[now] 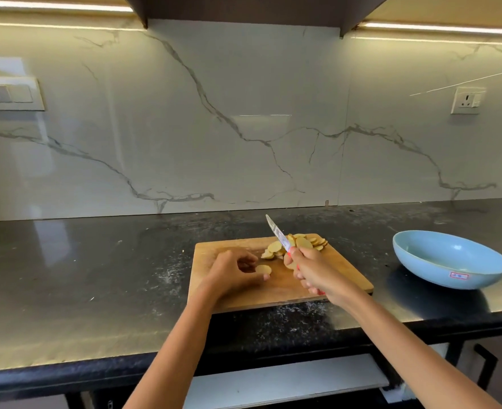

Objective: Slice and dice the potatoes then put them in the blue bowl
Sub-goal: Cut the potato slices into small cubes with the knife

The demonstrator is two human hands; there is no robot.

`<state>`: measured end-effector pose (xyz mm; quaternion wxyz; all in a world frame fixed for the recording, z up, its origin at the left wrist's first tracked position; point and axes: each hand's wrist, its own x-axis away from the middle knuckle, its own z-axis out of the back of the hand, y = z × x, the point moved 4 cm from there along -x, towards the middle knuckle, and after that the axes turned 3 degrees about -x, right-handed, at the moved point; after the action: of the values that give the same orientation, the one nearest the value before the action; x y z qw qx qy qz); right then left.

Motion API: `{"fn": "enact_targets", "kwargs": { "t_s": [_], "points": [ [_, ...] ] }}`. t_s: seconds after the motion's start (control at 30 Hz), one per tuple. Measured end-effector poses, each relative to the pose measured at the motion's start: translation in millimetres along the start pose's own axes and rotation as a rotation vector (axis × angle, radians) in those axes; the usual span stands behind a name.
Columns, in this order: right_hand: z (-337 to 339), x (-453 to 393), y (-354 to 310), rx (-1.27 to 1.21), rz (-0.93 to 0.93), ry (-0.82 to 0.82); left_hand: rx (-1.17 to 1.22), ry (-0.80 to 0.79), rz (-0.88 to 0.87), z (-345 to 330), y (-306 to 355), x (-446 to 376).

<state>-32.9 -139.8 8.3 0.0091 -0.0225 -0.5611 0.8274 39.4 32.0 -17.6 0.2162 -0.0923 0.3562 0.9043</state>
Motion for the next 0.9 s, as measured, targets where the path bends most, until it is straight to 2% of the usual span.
{"fn": "enact_targets", "kwargs": {
  "t_s": [0.1,0.2,0.3,0.47,0.6,0.9],
  "points": [
    [7.8,9.5,4.2,0.094,0.0,-0.005,-0.13,0.036,-0.02,-8.8,4.6,-3.3],
    [8.3,14.3,6.1,0.166,-0.015,-0.006,-0.142,0.071,-0.039,-8.9,8.7,-2.1],
    [4.5,18.1,4.8,0.245,-0.004,-0.011,-0.121,0.114,0.02,-0.5,1.5,3.3],
    [-9.1,22.7,0.9,0.654,0.14,0.046,-0.02,0.117,0.042,4.5,-5.1,11.0],
    [-17.4,29.7,-1.7,0.814,0.164,0.081,0.003,0.112,0.032,5.0,-3.8,12.2],
    [-31.8,29.4,-18.5,0.938,0.137,0.036,-0.028,0.138,0.069,7.1,-0.5,13.2]
  ]
}}
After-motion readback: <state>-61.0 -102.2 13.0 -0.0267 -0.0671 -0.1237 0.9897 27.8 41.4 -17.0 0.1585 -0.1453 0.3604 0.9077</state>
